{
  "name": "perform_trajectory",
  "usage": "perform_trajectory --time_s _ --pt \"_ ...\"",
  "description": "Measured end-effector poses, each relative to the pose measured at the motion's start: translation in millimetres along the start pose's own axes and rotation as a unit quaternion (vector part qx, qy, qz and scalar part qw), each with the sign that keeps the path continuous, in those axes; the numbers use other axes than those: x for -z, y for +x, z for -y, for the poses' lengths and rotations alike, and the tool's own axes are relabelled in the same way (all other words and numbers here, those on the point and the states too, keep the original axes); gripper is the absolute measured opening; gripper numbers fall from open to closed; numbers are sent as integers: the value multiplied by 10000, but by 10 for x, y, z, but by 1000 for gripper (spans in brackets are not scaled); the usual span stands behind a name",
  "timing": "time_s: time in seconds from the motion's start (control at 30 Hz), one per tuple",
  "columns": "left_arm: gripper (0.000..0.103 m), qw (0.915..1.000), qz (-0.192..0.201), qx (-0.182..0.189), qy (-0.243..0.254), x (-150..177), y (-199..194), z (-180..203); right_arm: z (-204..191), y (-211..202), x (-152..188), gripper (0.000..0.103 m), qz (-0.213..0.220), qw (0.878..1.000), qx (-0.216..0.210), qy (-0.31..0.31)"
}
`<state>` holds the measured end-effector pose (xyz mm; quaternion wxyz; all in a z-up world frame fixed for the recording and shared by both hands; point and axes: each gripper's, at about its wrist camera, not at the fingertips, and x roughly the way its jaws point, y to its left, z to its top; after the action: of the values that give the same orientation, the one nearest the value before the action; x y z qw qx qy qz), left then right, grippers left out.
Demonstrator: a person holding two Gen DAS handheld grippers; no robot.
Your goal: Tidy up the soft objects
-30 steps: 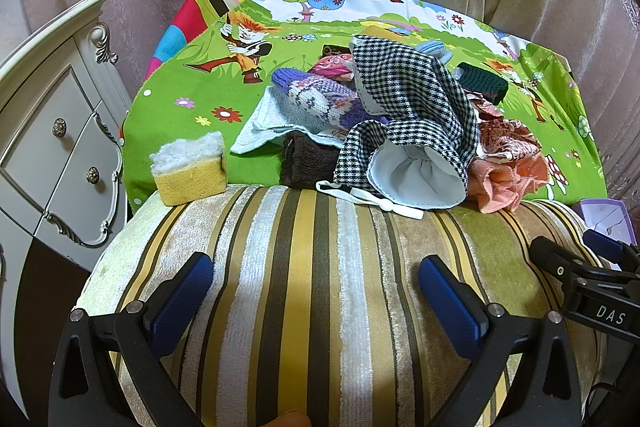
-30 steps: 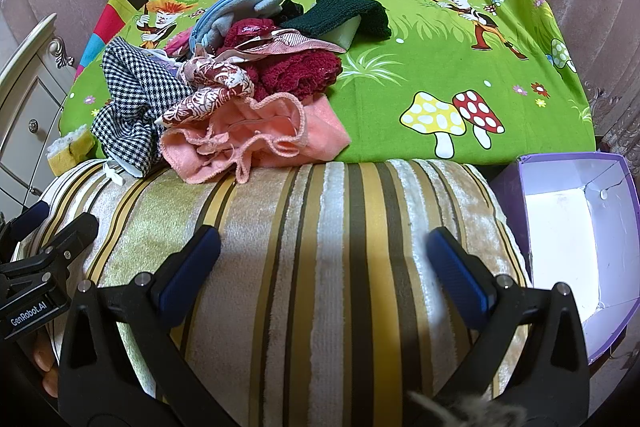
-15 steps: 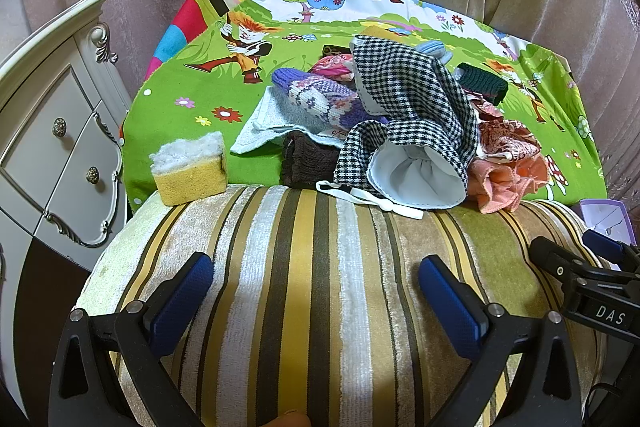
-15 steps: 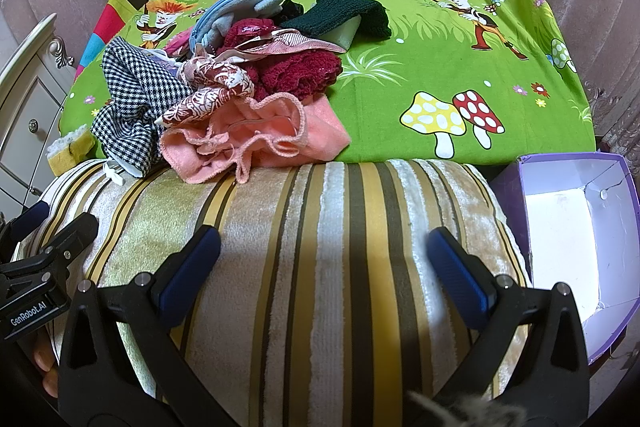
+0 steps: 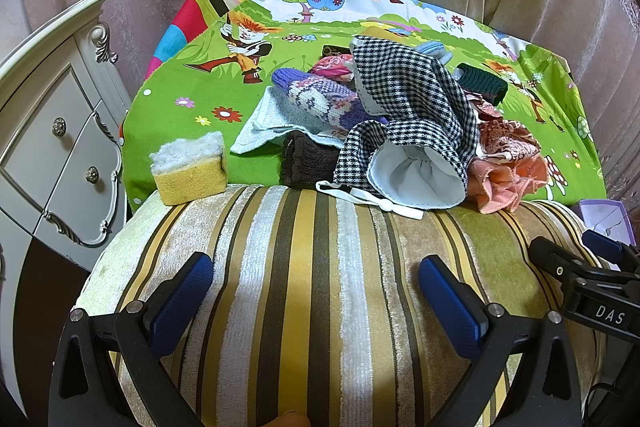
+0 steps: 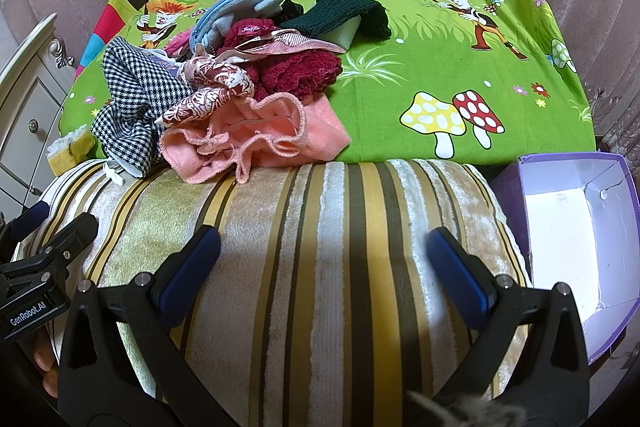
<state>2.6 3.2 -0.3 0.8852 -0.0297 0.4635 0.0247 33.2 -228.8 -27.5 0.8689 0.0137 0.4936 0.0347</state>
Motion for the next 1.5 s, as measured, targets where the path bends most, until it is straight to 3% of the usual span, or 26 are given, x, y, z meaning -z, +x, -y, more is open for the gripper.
perform_trajectory --time_s 0.53,0.63,0.9,1.03,1.2,1.43,1.5 --pt "103 9998 16 123 -130 22 -41 -34 -3 -3 10 103 32 10000 9 -5" --pt "103 9986 152 339 -366 36 -143 -136 14 -31 34 103 55 10000 8 -7" --pt "103 9951 248 392 -879 -106 -220 -534 -10 -18 29 103 92 10000 21 -20" --pt "103 9943 253 231 -1012 -271 -159 -754 -24 13 -10 103 43 10000 58 -51" --pt "103 9915 -228 321 -1244 -446 153 -944 -23 39 -33 103 16 10000 79 -33" --pt "103 9893 -741 -54 -1253 -673 554 -988 69 44 -49 103 -66 9996 -247 -137" --pt "96 9899 -828 -197 -1134 -710 645 -951 91 45 -58 103 -106 9992 -340 -158"
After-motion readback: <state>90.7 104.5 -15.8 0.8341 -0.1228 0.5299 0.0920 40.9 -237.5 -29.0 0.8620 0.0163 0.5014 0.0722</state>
